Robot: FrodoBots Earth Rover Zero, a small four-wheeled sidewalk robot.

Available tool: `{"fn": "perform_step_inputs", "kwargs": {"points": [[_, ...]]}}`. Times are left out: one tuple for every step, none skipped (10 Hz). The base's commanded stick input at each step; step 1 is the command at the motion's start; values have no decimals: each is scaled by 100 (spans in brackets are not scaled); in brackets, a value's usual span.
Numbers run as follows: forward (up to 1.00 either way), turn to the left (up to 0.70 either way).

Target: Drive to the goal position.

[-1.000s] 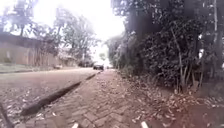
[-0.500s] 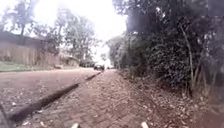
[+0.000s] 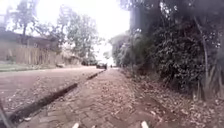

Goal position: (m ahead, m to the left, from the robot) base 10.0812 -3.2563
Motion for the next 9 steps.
{"fn": "perform_step_inputs", "kwargs": {"points": [[50, 0], [50, 0], [50, 20], [50, 18], [50, 11], [50, 6], [50, 12], [50, 11], [50, 24]]}}
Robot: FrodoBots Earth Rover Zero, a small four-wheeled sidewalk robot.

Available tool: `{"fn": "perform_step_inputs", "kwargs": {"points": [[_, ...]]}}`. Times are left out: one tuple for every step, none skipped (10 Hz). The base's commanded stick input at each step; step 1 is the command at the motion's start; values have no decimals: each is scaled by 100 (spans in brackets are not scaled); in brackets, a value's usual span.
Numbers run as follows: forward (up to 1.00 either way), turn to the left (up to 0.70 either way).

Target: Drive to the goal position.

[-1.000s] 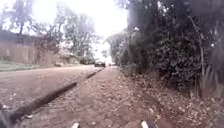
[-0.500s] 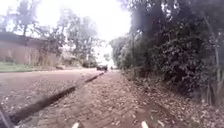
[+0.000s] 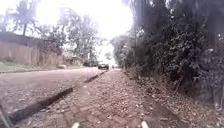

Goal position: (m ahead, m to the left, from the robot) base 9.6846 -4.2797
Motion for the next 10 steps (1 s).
{"fn": "perform_step_inputs", "kwargs": {"points": [[50, 15], [50, 6], [50, 11], [50, 10], [50, 7], [50, 3], [50, 0], [50, 0], [50, 0], [50, 0]]}}
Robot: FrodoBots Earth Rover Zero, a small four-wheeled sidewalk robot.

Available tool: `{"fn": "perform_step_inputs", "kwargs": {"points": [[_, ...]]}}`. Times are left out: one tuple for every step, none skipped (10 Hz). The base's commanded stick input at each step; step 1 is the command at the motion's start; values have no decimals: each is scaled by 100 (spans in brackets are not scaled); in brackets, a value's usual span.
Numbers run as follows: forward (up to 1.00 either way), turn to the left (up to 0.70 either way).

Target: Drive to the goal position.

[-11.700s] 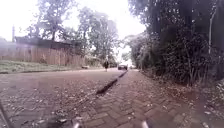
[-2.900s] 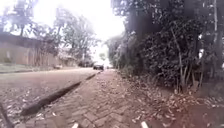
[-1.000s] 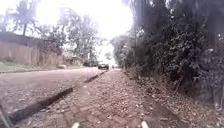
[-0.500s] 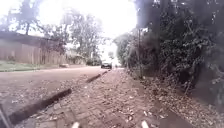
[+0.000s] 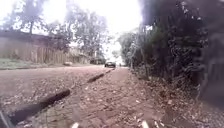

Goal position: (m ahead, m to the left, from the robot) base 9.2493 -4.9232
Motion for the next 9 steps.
{"fn": "perform_step_inputs", "kwargs": {"points": [[50, 0], [50, 12], [50, 7], [50, 4], [50, 15], [50, -40], [50, -45], [50, -49], [50, -33]]}}
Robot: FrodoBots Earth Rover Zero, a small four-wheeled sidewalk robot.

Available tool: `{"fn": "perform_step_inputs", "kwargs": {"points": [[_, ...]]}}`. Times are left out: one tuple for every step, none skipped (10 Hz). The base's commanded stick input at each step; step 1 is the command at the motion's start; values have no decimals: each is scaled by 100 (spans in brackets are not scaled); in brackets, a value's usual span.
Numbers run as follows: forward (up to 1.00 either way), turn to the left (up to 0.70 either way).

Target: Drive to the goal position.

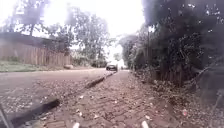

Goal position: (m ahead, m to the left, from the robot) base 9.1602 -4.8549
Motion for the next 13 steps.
{"fn": "perform_step_inputs", "kwargs": {"points": [[50, -40], [50, 21], [50, 19], [50, 15], [50, 16], [50, 10], [50, 12], [50, 13], [50, 15], [50, 14], [50, 13], [50, 13], [50, 13]]}}
